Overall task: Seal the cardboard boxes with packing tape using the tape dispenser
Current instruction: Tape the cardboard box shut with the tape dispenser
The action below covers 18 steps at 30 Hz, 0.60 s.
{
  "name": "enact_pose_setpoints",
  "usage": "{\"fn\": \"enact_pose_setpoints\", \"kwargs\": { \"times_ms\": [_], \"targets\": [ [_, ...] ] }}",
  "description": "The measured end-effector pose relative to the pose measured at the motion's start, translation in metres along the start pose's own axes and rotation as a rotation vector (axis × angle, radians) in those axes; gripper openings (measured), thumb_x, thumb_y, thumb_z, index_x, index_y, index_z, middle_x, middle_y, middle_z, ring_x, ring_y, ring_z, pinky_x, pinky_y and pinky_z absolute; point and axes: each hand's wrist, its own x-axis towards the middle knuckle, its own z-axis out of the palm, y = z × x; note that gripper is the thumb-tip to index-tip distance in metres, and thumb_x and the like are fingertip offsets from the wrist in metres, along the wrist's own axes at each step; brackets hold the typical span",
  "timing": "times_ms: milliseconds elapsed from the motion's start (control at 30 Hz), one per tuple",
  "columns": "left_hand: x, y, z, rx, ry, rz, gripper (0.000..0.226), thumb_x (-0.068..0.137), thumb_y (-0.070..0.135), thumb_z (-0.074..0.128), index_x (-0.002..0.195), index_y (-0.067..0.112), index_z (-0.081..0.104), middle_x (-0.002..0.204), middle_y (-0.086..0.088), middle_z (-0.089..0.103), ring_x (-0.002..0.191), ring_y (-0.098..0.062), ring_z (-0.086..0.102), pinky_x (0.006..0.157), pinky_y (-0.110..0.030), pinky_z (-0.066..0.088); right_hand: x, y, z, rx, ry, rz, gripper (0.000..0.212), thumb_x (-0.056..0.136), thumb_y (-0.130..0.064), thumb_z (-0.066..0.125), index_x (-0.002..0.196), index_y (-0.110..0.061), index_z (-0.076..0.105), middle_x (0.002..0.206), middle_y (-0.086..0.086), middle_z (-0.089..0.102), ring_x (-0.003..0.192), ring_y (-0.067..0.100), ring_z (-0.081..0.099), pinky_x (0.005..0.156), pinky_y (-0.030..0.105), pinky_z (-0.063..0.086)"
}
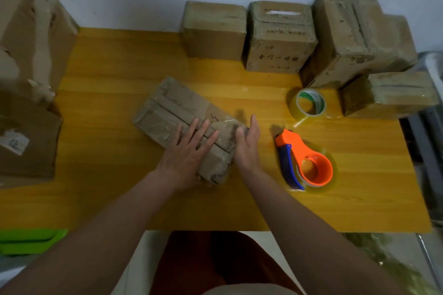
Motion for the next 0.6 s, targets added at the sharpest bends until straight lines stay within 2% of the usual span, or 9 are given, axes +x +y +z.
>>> {"fn": "enact_pose_setpoints", "kwargs": {
  "times_ms": [100,200,267,333,367,433,467,533,600],
  "targets": [
    [0.001,0.002,0.002,-0.008,0.004,-0.022,0.126,0.068,0.085,0.051,0.147,0.026,-0.028,0.154,-0.007,-0.035,0.144,-0.031,-0.028,0.117,-0.055,-0.011,0.008,0.003,0.005,0.231,0.057,0.11,0.057,0.099,-0.038,0.037,0.151,-0.026,0.018,0.153,0.002,0.028,0.139,0.019,0.031,0.116,0.044,0.027],
    [0.003,0.005,0.002,-0.008,-0.002,-0.049,0.126,0.069,0.086,0.047,0.146,0.024,-0.03,0.154,-0.009,-0.035,0.143,-0.033,-0.029,0.117,-0.055,-0.009,0.017,-0.003,0.011,0.467,0.098,0.267,0.051,0.095,-0.053,0.037,0.143,-0.038,0.033,0.141,0.005,0.048,0.124,0.021,0.052,0.106,0.049,0.042],
    [0.004,0.009,0.004,-0.015,0.003,-0.097,0.126,0.069,0.087,0.045,0.146,0.022,-0.031,0.154,-0.012,-0.035,0.142,-0.035,-0.029,0.117,-0.056,-0.009,0.025,-0.005,0.013,0.609,0.097,0.362,0.044,0.098,-0.052,0.033,0.136,-0.032,0.043,0.13,0.01,0.058,0.112,0.023,0.06,0.099,0.047,0.047],
    [0.004,0.015,0.005,-0.034,0.014,-0.159,0.126,0.07,0.087,0.044,0.146,0.02,-0.03,0.154,-0.015,-0.034,0.142,-0.038,-0.028,0.117,-0.055,-0.008,0.031,-0.008,0.009,0.66,-0.048,0.414,0.047,0.1,-0.053,0.024,0.125,-0.024,0.05,0.116,0.012,0.065,0.101,0.022,0.065,0.091,0.042,0.051],
    [0.003,0.019,0.005,-0.051,0.018,-0.194,0.126,0.07,0.087,0.043,0.147,0.019,-0.03,0.154,-0.017,-0.033,0.142,-0.038,-0.028,0.118,-0.054,-0.009,0.034,-0.01,0.004,0.624,-0.135,0.435,0.056,0.098,-0.059,0.02,0.126,-0.021,0.052,0.118,0.013,0.065,0.104,0.023,0.064,0.093,0.043,0.05],
    [0.001,0.028,0.005,-0.091,0.03,-0.269,0.125,0.07,0.089,0.039,0.147,0.017,-0.028,0.154,-0.019,-0.032,0.142,-0.04,-0.026,0.117,-0.055,-0.009,0.045,-0.009,-0.006,0.489,-0.291,0.431,0.07,0.094,-0.068,0.016,0.141,-0.023,0.043,0.139,0.01,0.052,0.126,0.025,0.051,0.107,0.043,0.038],
    [0.002,0.033,0.004,-0.115,0.035,-0.307,0.125,0.069,0.089,0.039,0.148,0.017,-0.027,0.154,-0.019,-0.031,0.143,-0.04,-0.025,0.117,-0.055,-0.009,0.051,-0.01,-0.012,0.42,-0.289,0.422,0.072,0.093,-0.069,0.016,0.146,-0.025,0.036,0.148,0.005,0.043,0.135,0.023,0.04,0.111,0.04,0.03],
    [0.005,0.043,0.002,-0.165,0.046,-0.375,0.126,0.068,0.09,0.04,0.148,0.017,-0.025,0.156,-0.018,-0.028,0.144,-0.04,-0.023,0.117,-0.055,-0.01,0.055,-0.016,-0.028,0.283,-0.146,0.356,0.071,0.093,-0.069,0.018,0.149,-0.026,0.029,0.154,-0.004,0.031,0.143,0.016,0.025,0.115,0.035,0.02],
    [0.01,0.05,-0.001,-0.196,0.06,-0.426,0.127,0.068,0.091,0.041,0.149,0.017,-0.023,0.157,-0.018,-0.024,0.145,-0.039,-0.02,0.117,-0.055,-0.011,0.043,-0.014,-0.042,0.225,-0.092,0.268,0.069,0.093,-0.068,0.023,0.148,-0.027,0.032,0.154,-0.008,0.031,0.142,0.01,0.026,0.113,0.029,0.02]
  ]
}}
